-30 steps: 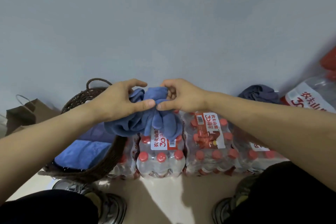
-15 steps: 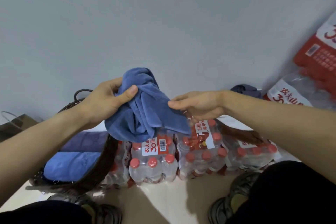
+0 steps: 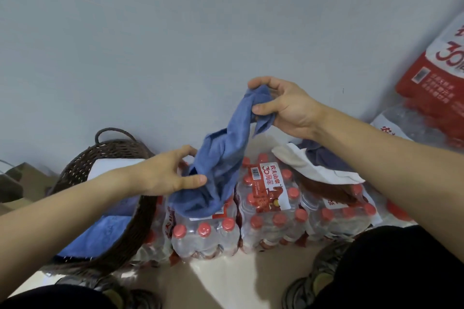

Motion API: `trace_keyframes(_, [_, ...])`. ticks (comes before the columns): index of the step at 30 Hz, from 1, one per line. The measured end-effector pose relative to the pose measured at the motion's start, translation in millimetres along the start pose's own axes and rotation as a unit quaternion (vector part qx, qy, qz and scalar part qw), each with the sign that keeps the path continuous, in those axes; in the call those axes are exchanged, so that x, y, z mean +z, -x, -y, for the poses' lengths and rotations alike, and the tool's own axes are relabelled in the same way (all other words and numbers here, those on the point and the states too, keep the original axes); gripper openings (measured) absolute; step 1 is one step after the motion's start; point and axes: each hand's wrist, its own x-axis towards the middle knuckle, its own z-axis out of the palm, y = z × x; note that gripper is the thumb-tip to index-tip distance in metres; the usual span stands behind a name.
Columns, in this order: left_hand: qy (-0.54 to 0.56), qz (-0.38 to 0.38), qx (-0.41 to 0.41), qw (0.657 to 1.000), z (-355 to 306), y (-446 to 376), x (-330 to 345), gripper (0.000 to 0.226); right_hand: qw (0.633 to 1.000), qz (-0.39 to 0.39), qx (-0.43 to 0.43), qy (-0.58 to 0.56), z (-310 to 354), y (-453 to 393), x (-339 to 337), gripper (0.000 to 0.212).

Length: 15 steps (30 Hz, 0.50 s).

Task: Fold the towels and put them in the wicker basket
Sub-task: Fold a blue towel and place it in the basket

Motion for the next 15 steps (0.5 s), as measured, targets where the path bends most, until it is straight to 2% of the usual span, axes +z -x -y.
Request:
trace_keyframes(2, [-0.055,-0.018,-0.022,0.998,-4,-3,3,0.079,1.0,0.03,-0.001,0.0,3,2,3,0.057])
trace_keyframes(6, [0.095,-0.139,0.075,0.983,-30,-4,-1,0.09,0.993,0.081,0.014,0.079,4,5,11,0.064])
trace_keyframes(9, [0.139,-0.133,0.137,0.972,-49,-4,-5,0.09,0.983,0.13,0.027,0.124,6,8,17,0.064])
trace_keyframes(12, [0.15,-0.096,0.159,0.971,-59,-3,-8,0.074,0.975,0.147,0.027,0.162,9,11,23,0.063])
trace_keyframes(15, [0.135,-0.086,0.164,0.973,-65,-4,-12,0.038,0.961,0.147,0.022,0.234,12,14,26,0.055])
